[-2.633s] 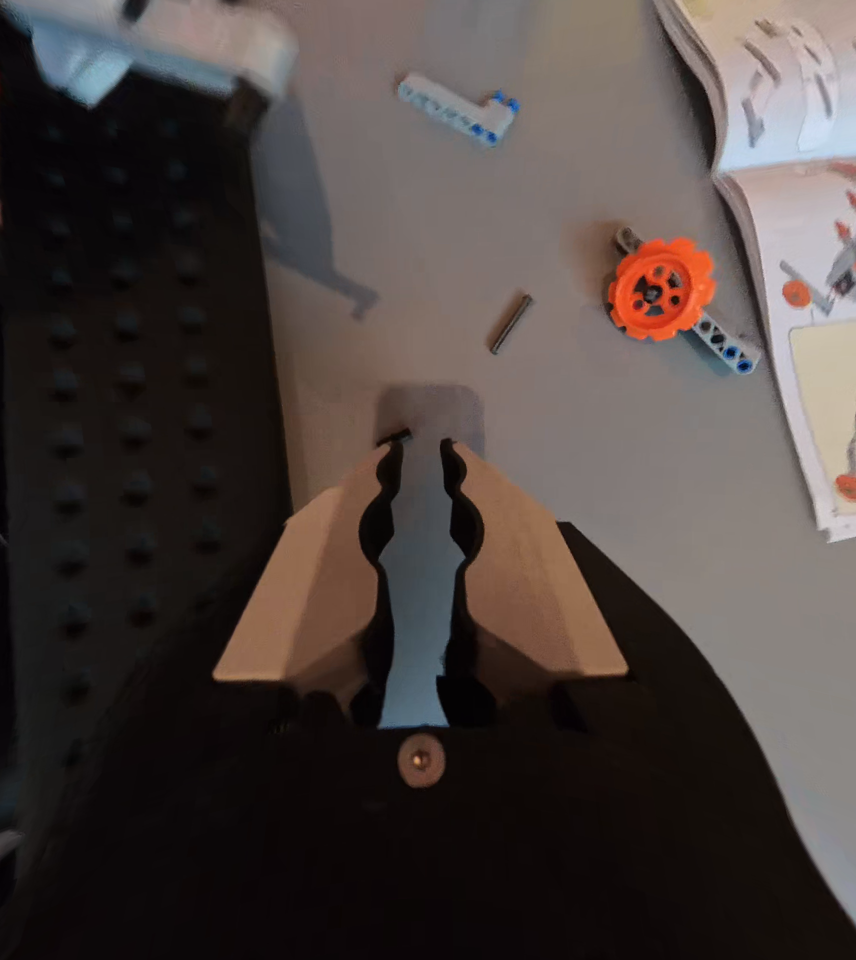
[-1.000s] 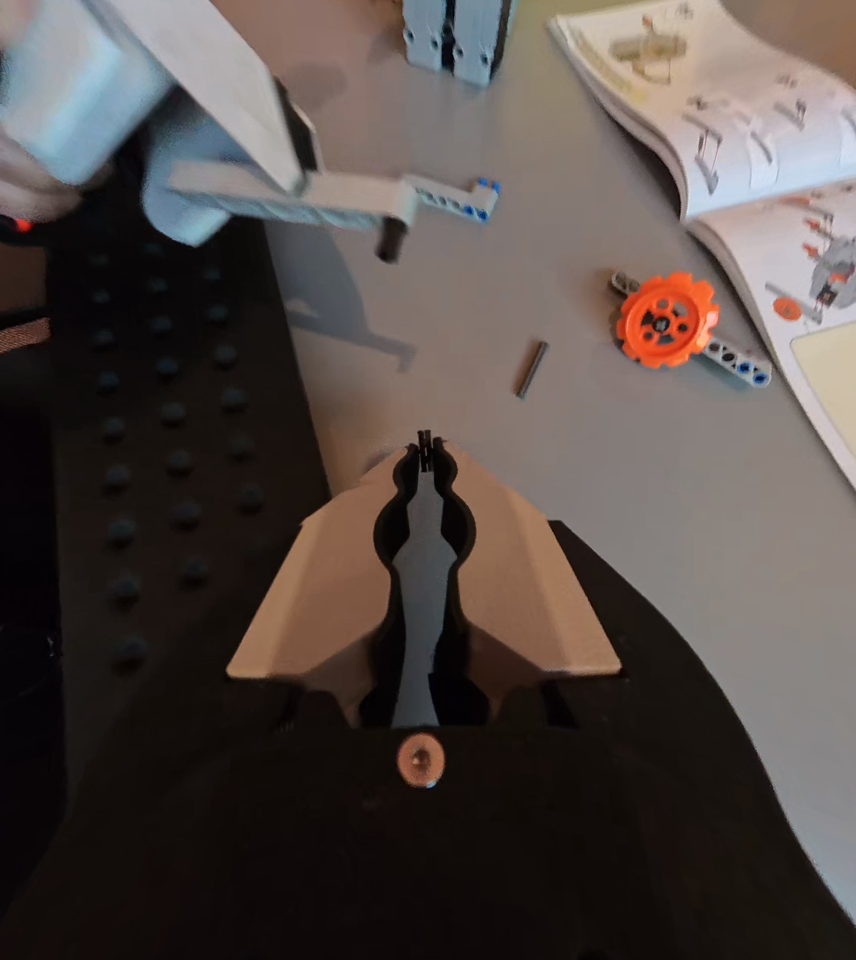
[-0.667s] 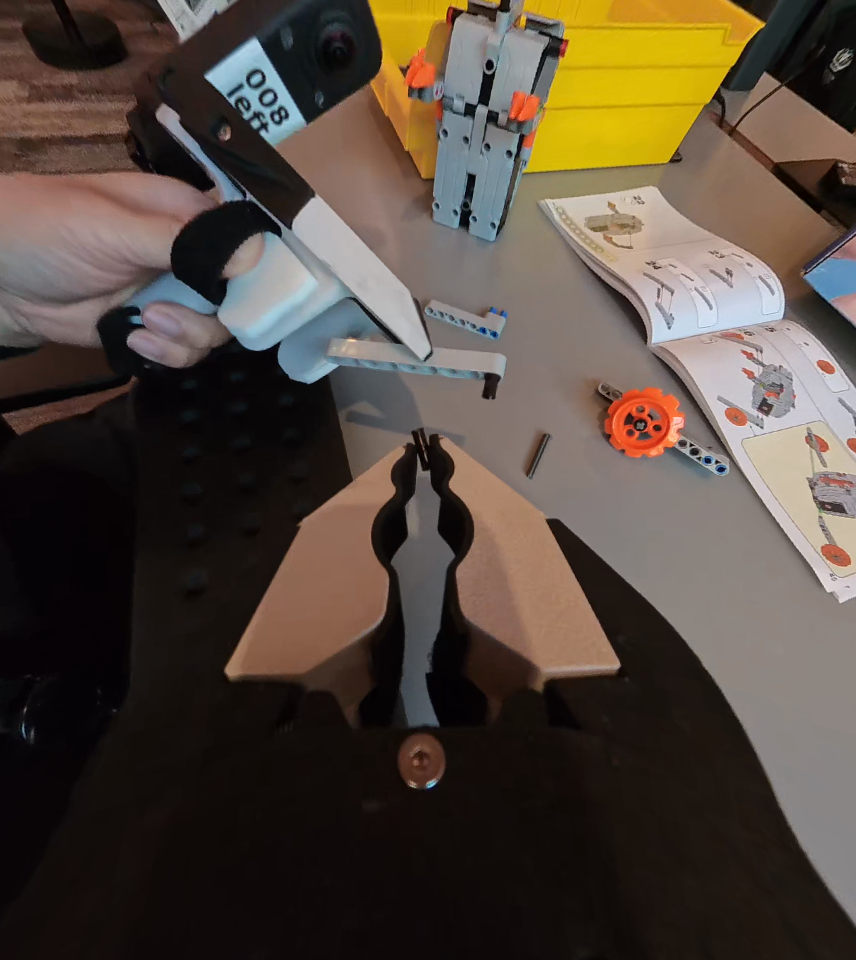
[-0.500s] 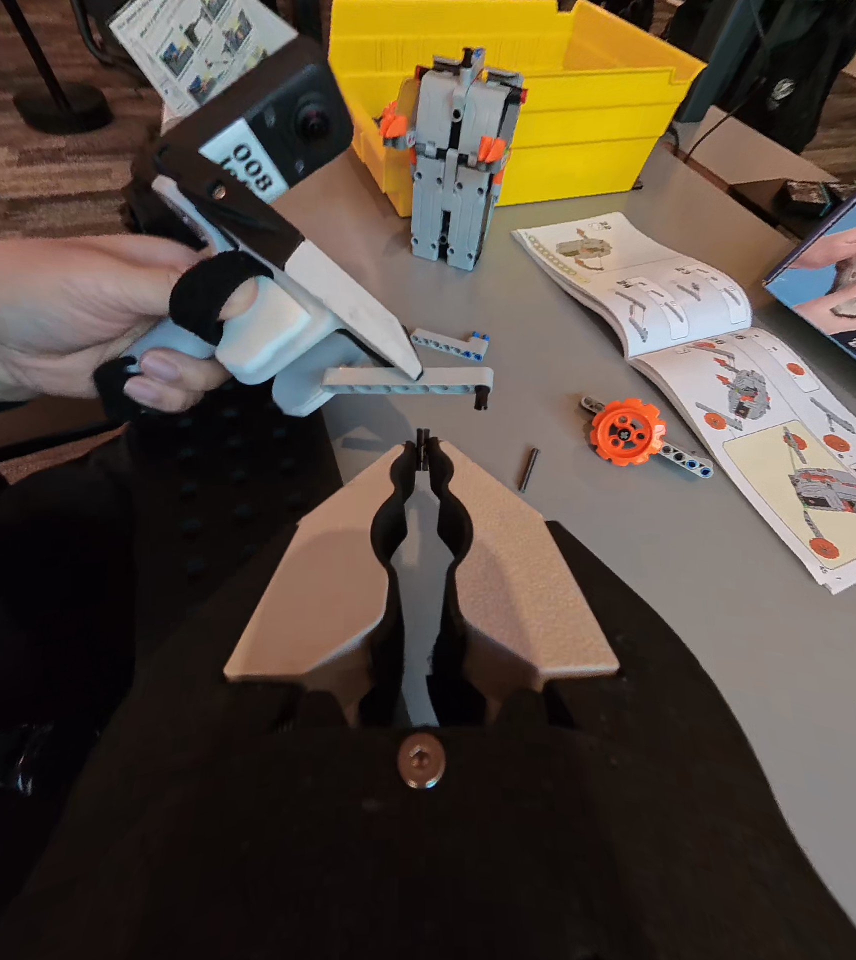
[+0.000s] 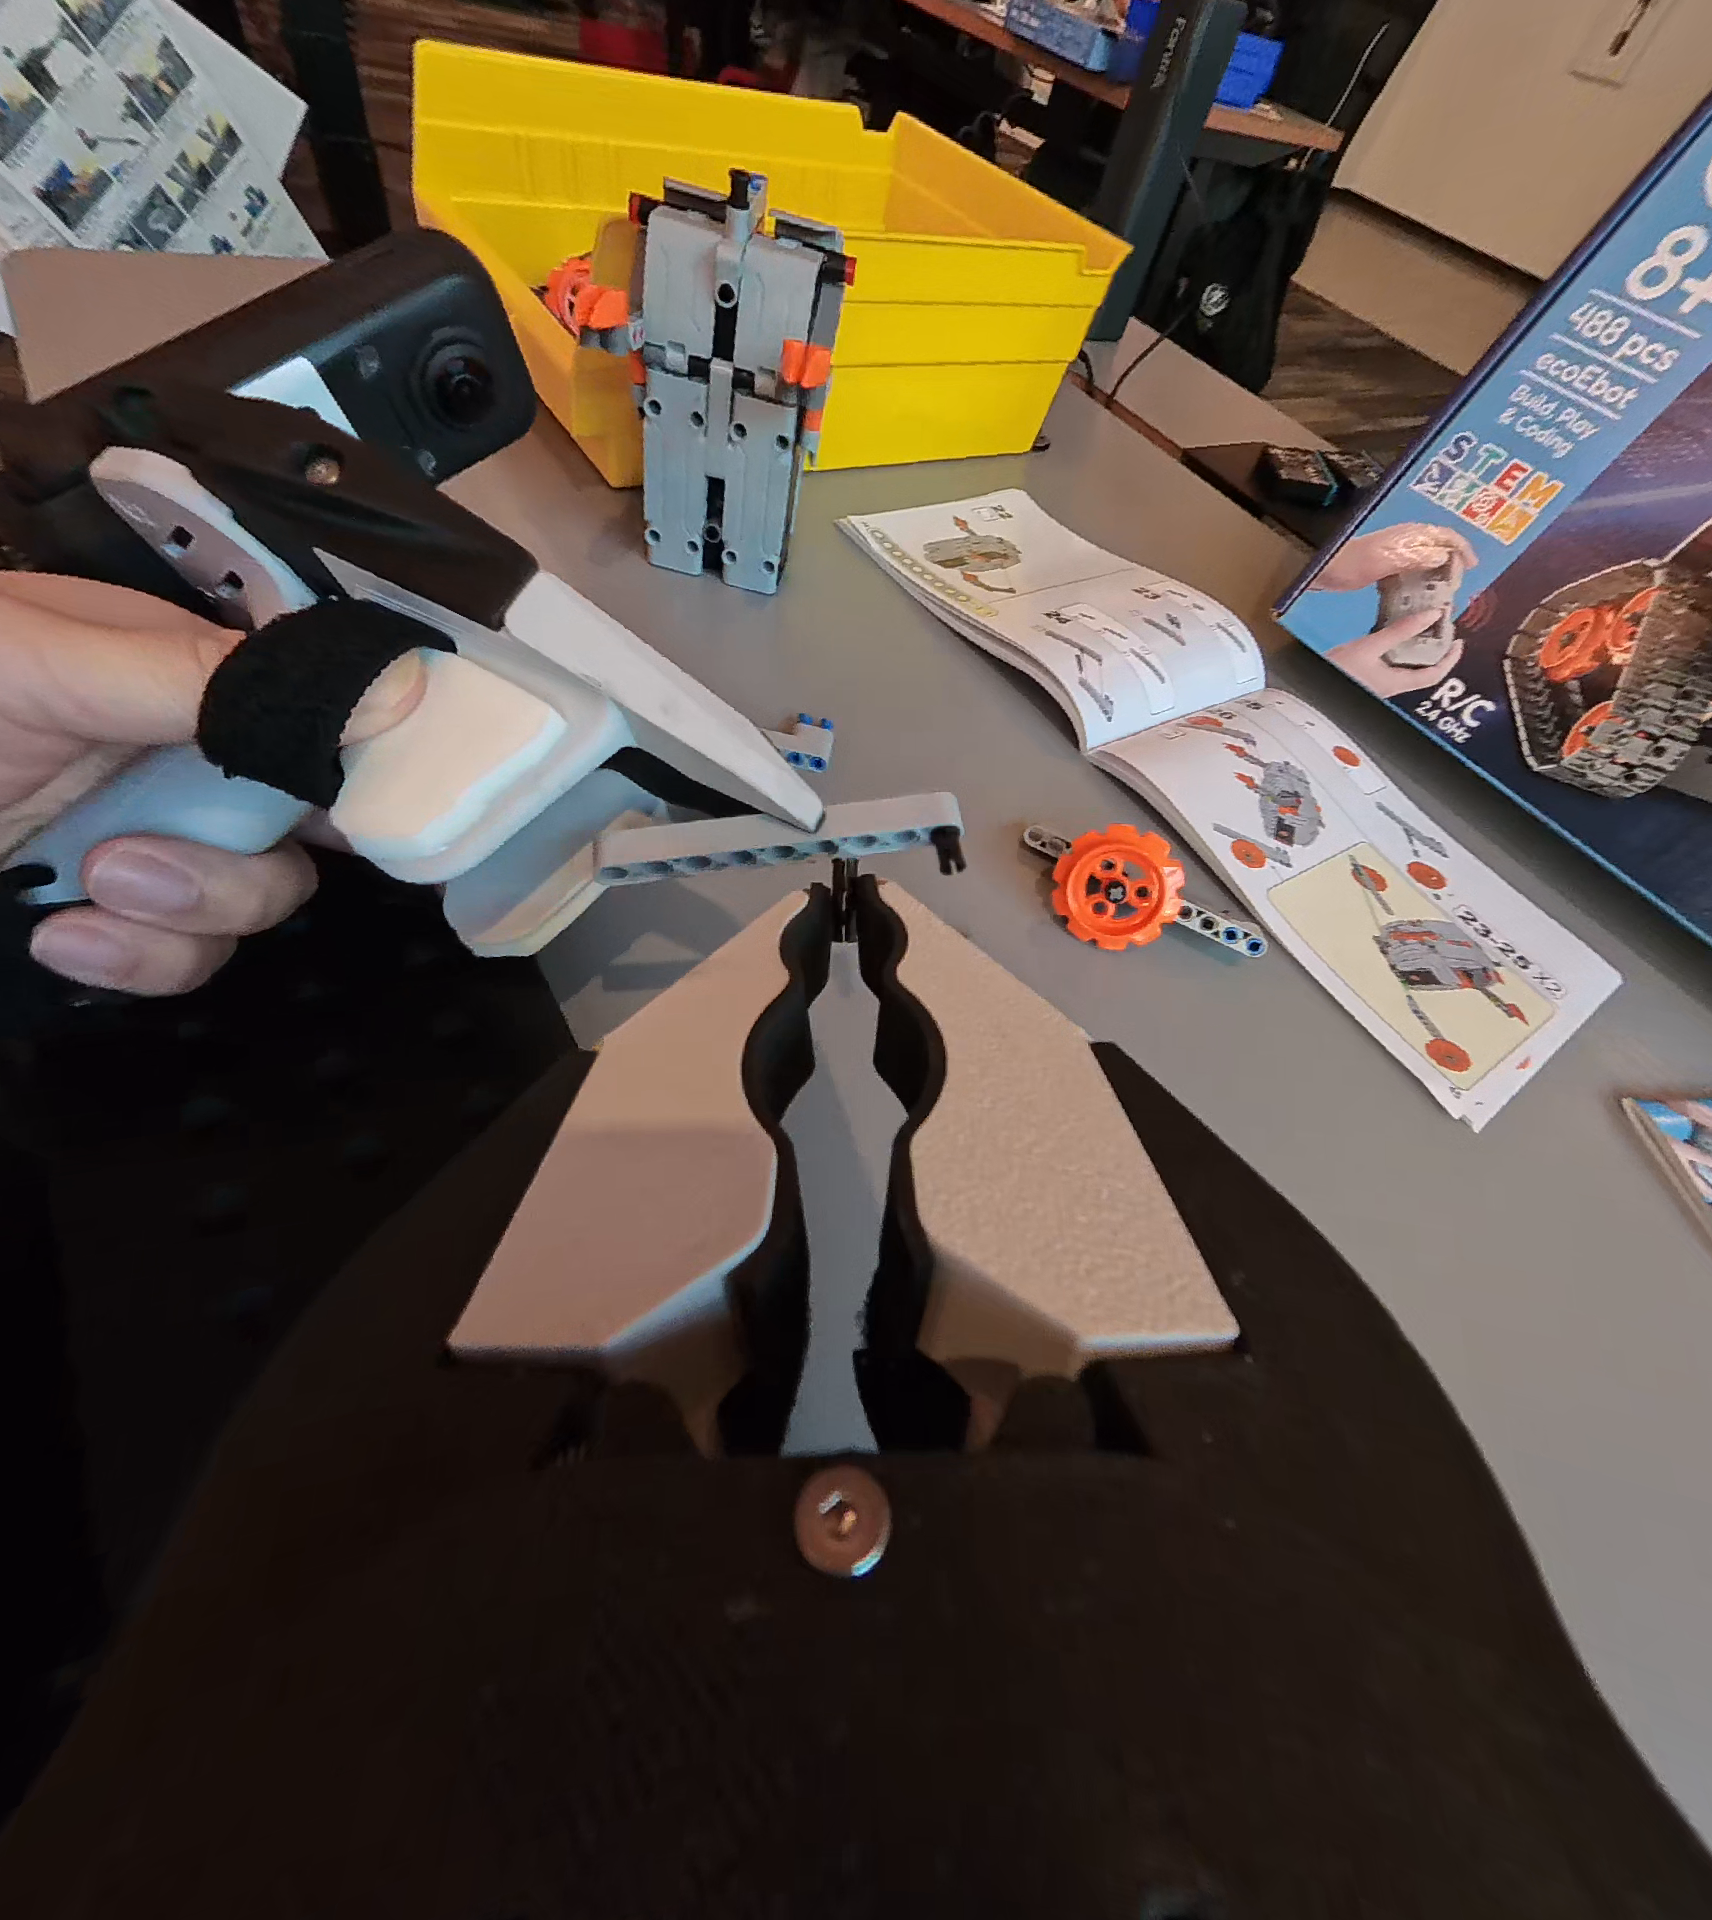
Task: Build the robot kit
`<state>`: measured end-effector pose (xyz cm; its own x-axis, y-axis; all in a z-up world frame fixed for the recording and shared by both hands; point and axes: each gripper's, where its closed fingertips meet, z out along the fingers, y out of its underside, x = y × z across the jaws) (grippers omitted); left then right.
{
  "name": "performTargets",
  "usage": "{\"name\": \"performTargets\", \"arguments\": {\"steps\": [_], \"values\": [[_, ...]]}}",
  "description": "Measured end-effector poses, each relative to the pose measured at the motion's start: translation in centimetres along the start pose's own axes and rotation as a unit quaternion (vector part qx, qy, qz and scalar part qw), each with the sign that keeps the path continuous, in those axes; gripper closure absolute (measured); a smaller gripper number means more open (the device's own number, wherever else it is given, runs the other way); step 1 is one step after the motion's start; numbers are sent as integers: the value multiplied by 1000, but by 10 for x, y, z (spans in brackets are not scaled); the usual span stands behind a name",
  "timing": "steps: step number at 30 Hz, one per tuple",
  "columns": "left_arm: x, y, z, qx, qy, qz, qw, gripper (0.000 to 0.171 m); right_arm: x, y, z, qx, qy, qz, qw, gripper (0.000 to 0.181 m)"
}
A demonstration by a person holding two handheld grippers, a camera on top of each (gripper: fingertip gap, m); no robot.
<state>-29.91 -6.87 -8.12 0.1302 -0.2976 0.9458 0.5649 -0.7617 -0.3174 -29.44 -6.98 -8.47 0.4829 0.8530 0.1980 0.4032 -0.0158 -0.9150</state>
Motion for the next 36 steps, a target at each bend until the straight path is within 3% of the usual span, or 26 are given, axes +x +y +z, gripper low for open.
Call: {"name": "performTargets", "arguments": {"steps": [7, 14, 20, 36], "values": [[-2, -1, 7, 29, -11, -9, 999, 165, 4, 2, 3, -13, 56, -80, 995, 178], [-2, -5, 17, 75, 1, -44, 996, 166, 16, 1, 3, -57, 144, -233, 960, 178], [-1, -11, 20, 98, 12, -59, 993, 166, 20, -2, 5, -65, 148, -276, 947, 178], [-17, -6, 20, 89, -34, -57, 994, 166, 16, 12, 10, -80, 116, -362, 922, 178]]}}
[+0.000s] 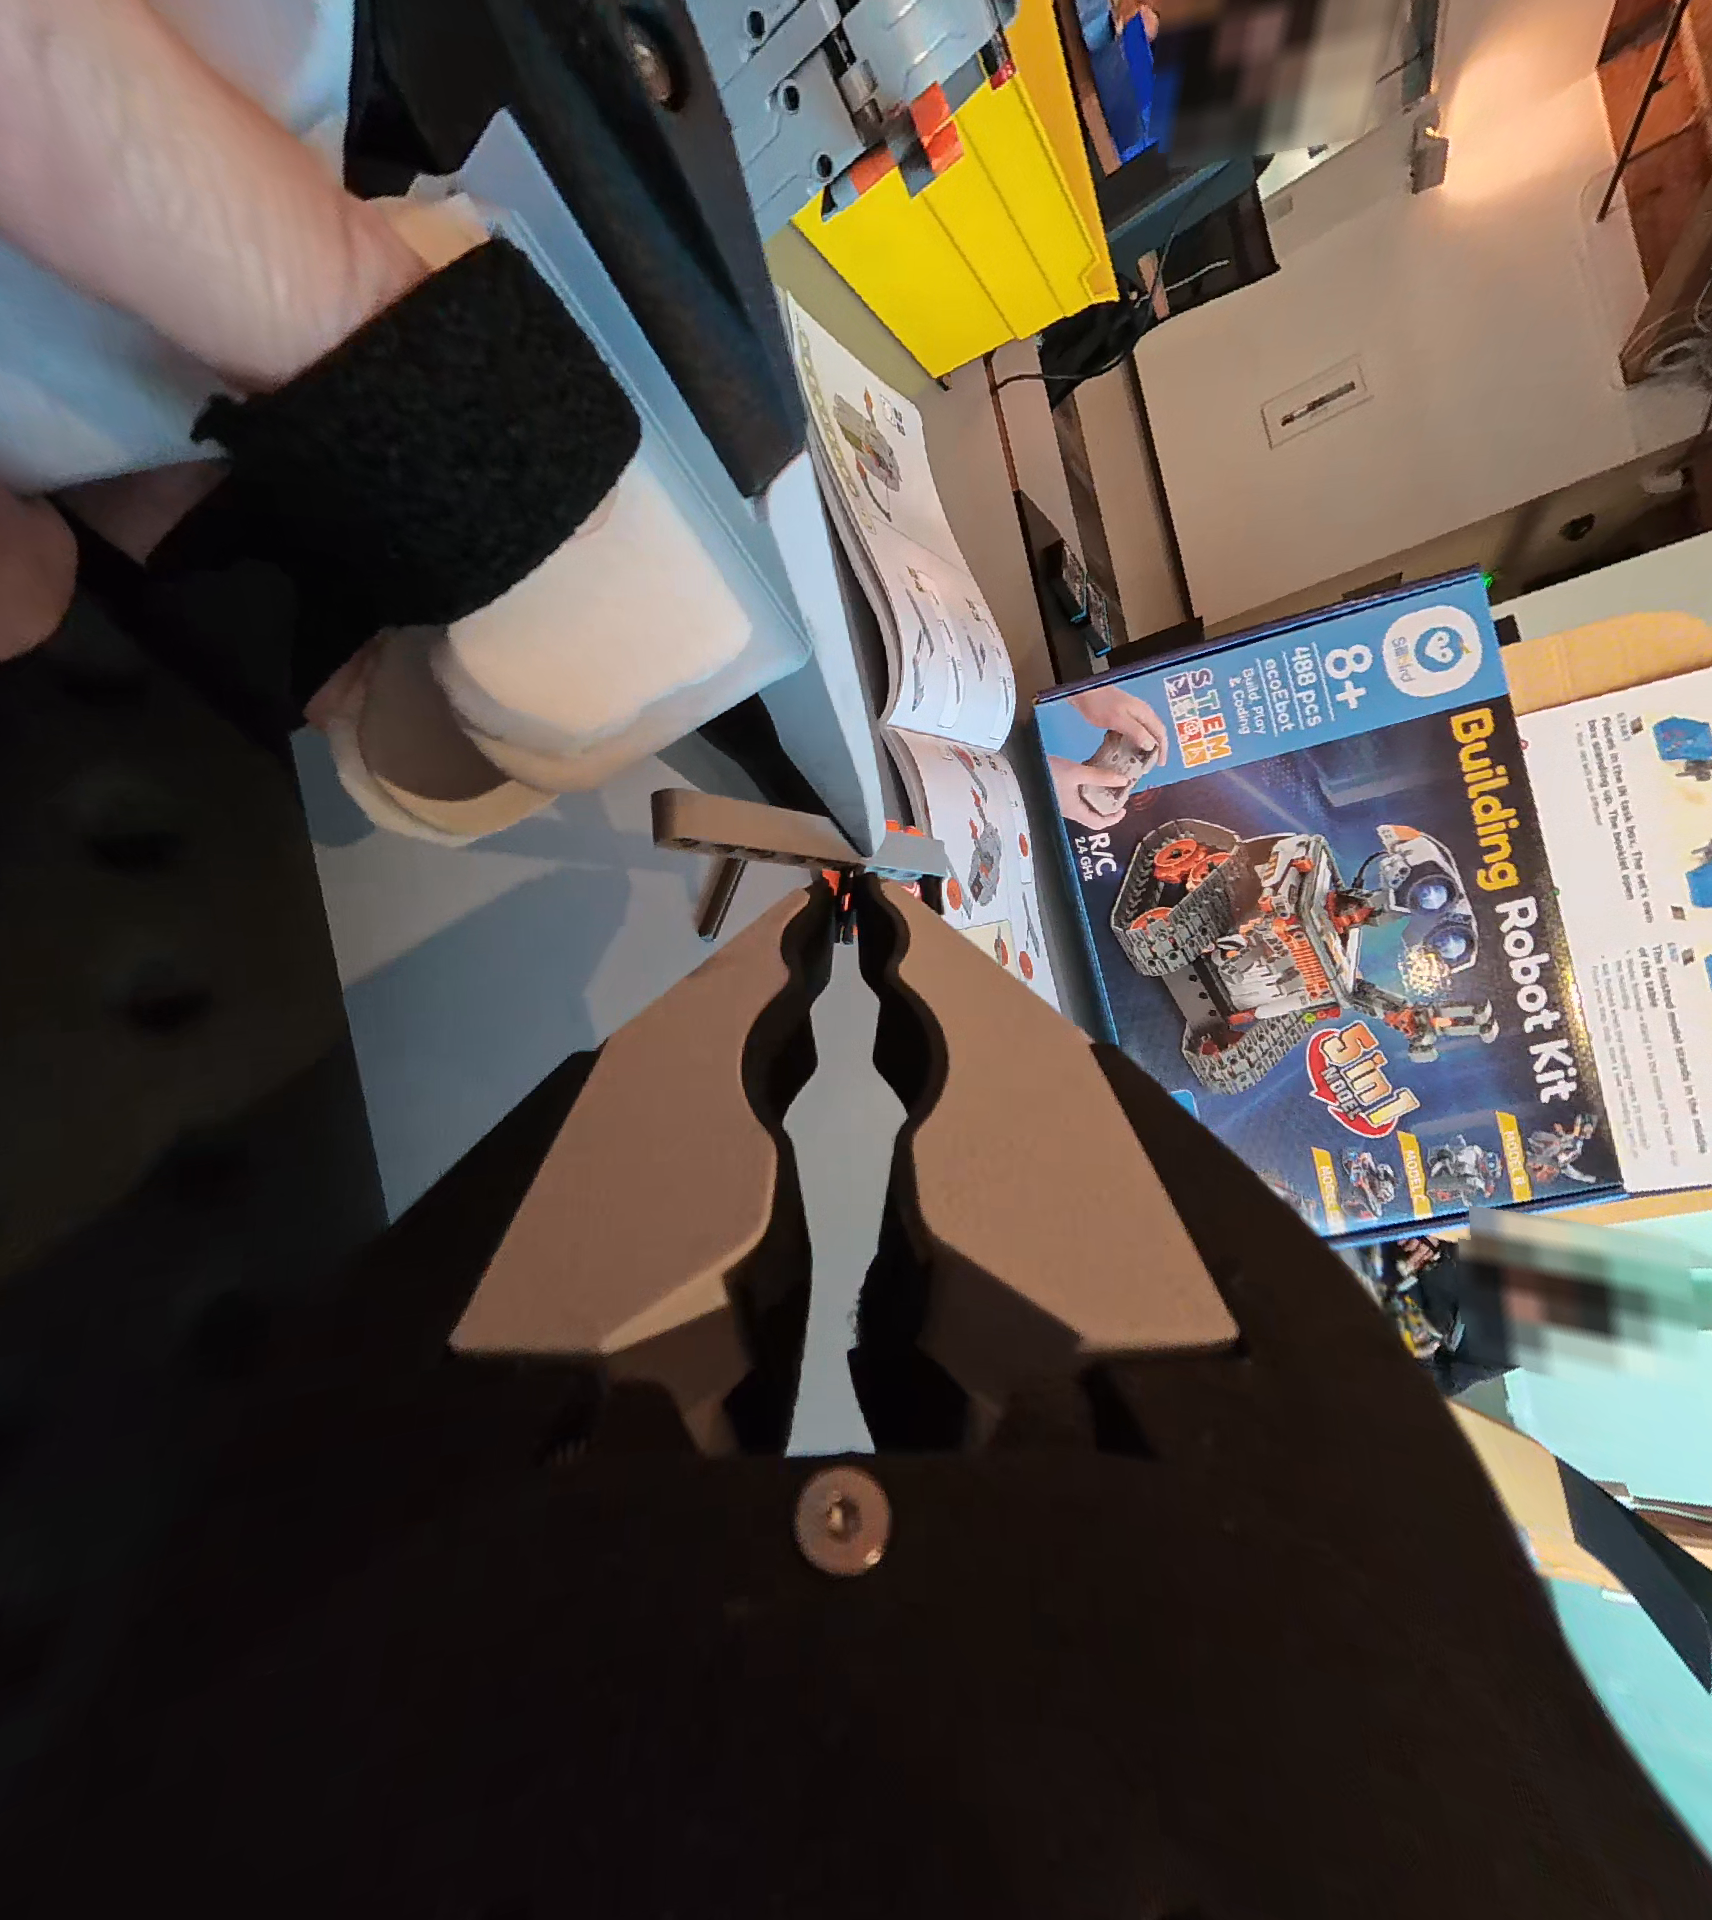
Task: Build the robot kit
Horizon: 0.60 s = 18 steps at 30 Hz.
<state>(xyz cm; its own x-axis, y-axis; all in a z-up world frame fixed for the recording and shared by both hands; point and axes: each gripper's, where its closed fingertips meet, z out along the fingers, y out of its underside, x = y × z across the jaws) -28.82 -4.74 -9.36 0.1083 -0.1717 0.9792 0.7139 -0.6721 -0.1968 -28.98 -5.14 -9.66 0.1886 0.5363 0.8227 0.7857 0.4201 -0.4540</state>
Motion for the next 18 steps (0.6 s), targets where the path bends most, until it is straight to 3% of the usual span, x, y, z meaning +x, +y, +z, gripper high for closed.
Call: {"name": "performTargets", "arguments": {"steps": [18], "values": [[-2, 7, 0, -24, -7, 13, 1000, 166, -3, 1, -5, 58, -59, -20, 996, 179]]}}
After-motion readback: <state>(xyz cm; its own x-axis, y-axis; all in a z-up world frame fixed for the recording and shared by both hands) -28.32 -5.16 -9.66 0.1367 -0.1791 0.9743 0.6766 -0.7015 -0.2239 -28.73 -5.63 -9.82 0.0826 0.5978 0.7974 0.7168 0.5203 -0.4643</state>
